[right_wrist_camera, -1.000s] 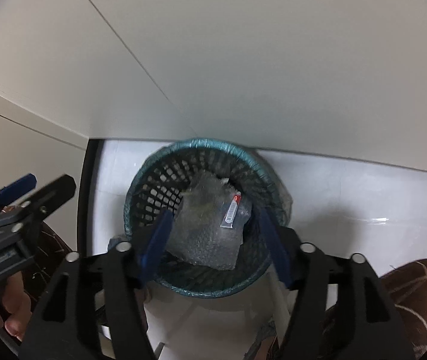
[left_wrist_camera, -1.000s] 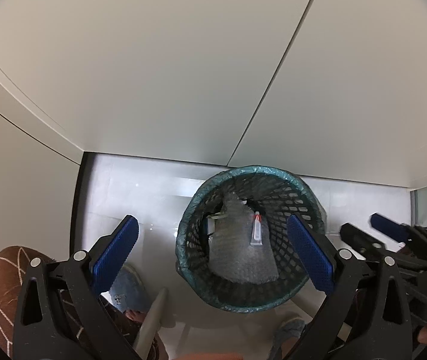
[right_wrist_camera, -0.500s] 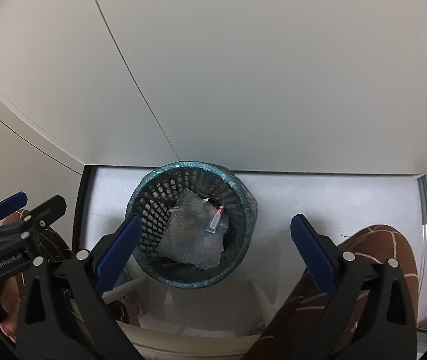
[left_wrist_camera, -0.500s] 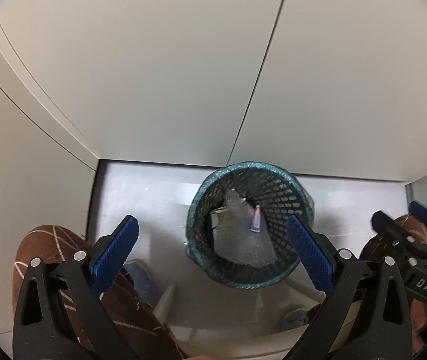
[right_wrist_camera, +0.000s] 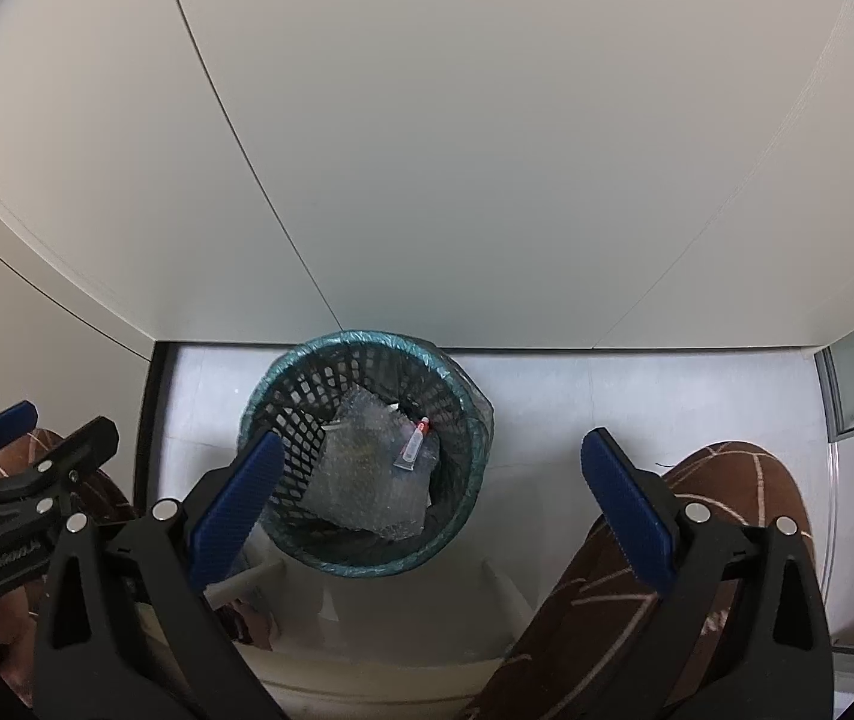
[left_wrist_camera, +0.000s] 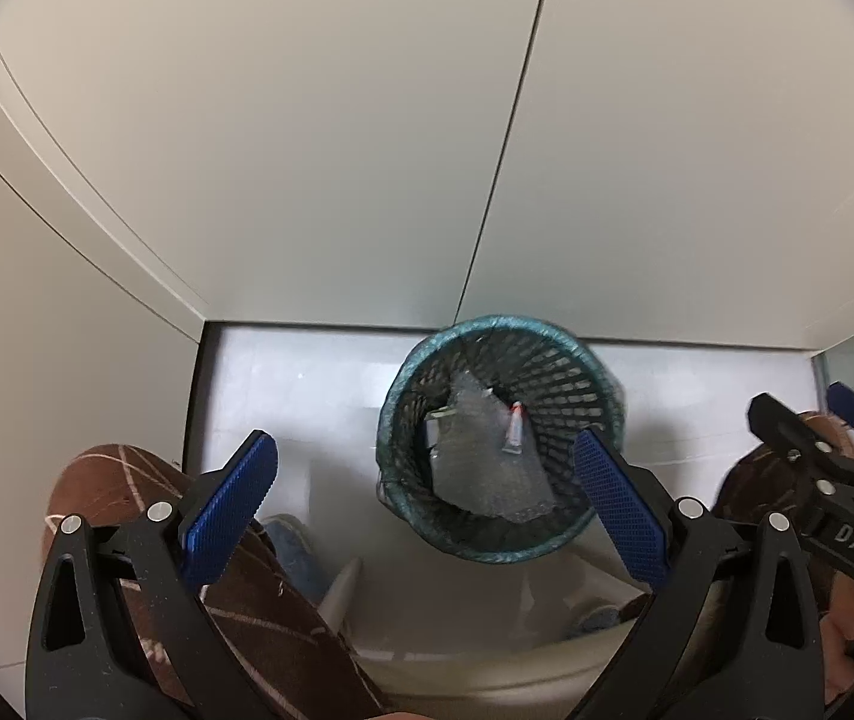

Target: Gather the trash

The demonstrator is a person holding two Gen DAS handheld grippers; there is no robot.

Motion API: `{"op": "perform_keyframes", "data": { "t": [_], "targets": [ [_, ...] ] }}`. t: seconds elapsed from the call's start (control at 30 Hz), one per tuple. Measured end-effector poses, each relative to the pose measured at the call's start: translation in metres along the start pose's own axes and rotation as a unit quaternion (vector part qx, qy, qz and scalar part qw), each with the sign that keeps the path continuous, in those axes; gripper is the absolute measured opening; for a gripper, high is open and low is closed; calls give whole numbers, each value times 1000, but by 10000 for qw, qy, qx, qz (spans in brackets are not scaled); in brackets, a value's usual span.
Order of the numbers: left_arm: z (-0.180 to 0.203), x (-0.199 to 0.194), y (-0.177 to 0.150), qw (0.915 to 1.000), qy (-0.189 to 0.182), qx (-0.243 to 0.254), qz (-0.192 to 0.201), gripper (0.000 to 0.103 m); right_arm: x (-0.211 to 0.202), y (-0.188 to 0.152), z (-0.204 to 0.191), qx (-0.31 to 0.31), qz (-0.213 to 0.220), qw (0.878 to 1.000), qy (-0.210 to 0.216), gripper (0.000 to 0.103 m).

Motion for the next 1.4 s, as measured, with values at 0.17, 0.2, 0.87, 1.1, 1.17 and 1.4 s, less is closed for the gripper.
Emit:
{"op": "perform_keyframes", "data": {
  "t": [0.17, 0.2, 0.87, 1.1, 1.17, 1.4],
  "targets": [
    [8, -52, 28, 9992, 18, 95, 389, 97, -46, 24, 0, 19, 280, 9996, 40, 95],
    [9, -63, 33, 9989, -12, 98, 457, 97, -58, 32, 1, 17, 380, 9993, 25, 95],
    [14, -266, 130, 9826, -71, -240, 1843, 97, -270, 143, 2, 24, 2183, 9755, 281, 95],
    [15, -304, 143, 9771, -1, -180, 2121, 97, -313, 160, -1, -86, 2385, 9708, 237, 95],
    [16, -311, 147, 9761, 10, -166, 2168, 97, -319, 163, -2, -87, 2420, 9700, 208, 95],
    [18, -321, 152, 9745, 49, -118, 2242, 97, -328, 167, 0, -89, 2461, 9691, 156, 95]
  ]
}}
Point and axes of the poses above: each gripper's, at about its wrist camera, not at the fingertips, and x roughly the way its jaws point, z to its right, y to its top, the point moved 7 cm from there along x, roughly the way its jaws point, and after that the axes turned 11 degrees about z, right-handed, at the moved point
